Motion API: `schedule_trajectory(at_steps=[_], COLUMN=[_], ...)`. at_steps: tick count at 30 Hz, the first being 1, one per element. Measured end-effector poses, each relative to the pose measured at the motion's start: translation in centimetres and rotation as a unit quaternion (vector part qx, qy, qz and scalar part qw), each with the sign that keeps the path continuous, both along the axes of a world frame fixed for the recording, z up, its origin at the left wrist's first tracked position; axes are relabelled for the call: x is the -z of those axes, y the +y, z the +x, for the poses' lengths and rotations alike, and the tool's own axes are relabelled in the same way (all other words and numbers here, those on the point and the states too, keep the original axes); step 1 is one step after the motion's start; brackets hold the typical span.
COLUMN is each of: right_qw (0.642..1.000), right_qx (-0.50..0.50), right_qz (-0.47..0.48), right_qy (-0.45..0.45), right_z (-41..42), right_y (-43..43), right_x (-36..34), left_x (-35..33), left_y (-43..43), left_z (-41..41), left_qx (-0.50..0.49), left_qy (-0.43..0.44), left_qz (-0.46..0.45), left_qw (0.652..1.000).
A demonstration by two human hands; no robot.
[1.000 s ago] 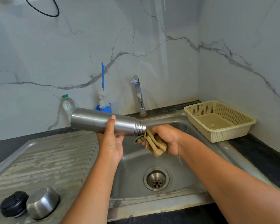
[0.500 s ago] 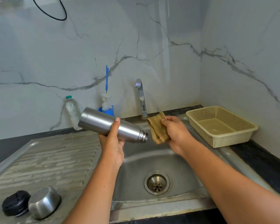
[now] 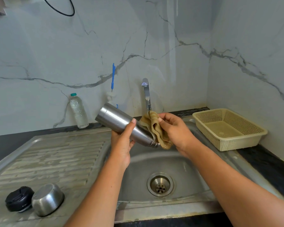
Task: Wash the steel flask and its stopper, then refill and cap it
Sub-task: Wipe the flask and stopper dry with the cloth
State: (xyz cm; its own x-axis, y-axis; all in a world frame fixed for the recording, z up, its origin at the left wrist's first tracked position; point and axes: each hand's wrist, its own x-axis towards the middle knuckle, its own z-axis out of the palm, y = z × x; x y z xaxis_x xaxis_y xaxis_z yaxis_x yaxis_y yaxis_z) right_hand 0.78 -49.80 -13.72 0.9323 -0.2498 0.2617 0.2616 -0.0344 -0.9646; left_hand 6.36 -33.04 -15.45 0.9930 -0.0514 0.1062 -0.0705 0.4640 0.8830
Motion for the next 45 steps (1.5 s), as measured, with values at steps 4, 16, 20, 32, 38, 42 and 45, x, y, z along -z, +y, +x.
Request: schedule_trajectory(at_steps=[4, 16, 20, 32, 38, 42, 45], right_qw=[0.999, 0.96, 0.962, 0.883, 0.817, 0.882, 0.89], right_qx=[0.045, 0.211, 0.126, -0.085, -0.059, -0.065, -0.062], right_qz=[0.016, -0.168, -0.236, -0.458, -0.571, -0.463, -0.45], right_qy=[0.001, -0.075, -0.047, 0.048, 0.052, 0.055, 0.045], right_z=[0.3, 0.2, 0.2, -0.1, 0.2, 0.9, 1.1], right_y=[0.0, -0.5, -0.2, 0.0, 2.2, 0.9, 0.5], right_x=[0.1, 0.6, 0.8, 0.8, 1.7, 1.8, 2.1], left_x=[0.1, 0.4, 0.6, 0.6, 0.6, 0.6, 0.7], left_y=[0.1, -0.3, -0.4, 0.1, 0.3, 0.1, -0.3], left_z=[0.0, -0.2, -0.2, 0.3, 0.3, 0.1, 0.1], left_qx=[0.006, 0.04, 0.042, -0.022, -0.02, 0.046, 0.061], left_qy=[0.004, -0.023, -0.025, -0.004, 0.0, -0.019, -0.022], left_qz=[0.016, 0.074, 0.091, 0.049, 0.047, 0.074, 0.07], left_qw=[1.0, 0.996, 0.995, 0.999, 0.999, 0.996, 0.995])
